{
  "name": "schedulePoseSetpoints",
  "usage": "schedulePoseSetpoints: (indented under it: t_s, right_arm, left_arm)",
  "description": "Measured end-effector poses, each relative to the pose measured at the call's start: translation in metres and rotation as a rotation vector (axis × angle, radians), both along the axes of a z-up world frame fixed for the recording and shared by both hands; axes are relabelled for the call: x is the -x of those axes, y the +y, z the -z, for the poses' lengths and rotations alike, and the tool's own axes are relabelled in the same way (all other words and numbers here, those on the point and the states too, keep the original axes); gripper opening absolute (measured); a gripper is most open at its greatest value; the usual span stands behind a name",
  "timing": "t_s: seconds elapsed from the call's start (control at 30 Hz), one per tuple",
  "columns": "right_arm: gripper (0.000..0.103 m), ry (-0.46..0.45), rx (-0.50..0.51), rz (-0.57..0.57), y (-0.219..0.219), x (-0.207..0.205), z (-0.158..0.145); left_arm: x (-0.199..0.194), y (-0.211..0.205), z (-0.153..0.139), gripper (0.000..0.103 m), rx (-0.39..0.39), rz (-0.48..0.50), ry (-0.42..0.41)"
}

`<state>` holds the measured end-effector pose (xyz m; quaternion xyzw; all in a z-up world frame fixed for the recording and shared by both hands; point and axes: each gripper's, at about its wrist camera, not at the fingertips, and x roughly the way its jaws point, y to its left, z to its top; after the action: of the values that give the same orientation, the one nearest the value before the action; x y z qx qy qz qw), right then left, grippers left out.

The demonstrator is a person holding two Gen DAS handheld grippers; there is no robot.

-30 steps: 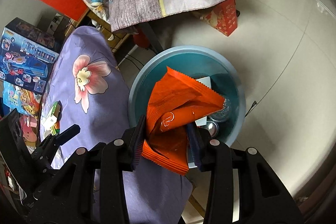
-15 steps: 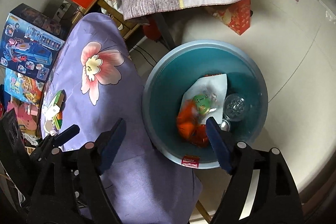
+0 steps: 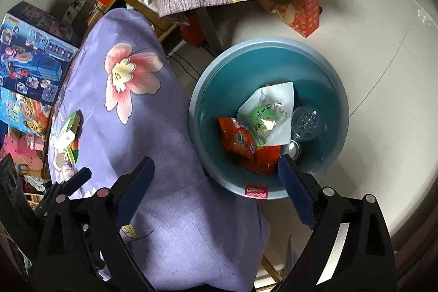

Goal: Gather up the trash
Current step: 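Move both tools back over the remaining trash on the table, then grasp the clear plastic bag with red stains with the left tool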

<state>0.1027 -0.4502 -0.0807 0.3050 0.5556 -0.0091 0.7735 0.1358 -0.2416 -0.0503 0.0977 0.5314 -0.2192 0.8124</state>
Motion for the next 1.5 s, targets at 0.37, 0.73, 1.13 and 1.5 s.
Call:
schedulePoseSetpoints:
  t_s: [0.37,0.73,1.13,1.5]
  right_arm:
    - [0.092,0.002,0.011,-0.039,0.050,-0.002,-0.007]
    - [0.092,0.047,0.002,-0.143,0.133,-0.028,-0.004]
    - [0.092,0.087,0.076,-0.330,0.237,-0.057,0.001]
    - [0.092,0.111,0.120,-0.410,0.281,-0.075,0.005]
  left_arm:
    - [0.006,0.059,-0.004,0.099,0.026,-0.073,0.001]
    - [0.001,0.165,0.004,0.099,0.032,-0.247,0.002]
    - [-0.007,0.301,0.014,0.099,0.086,-0.532,-0.001]
    - [-0.029,0.324,0.033,0.099,0.115,-0.565,0.029]
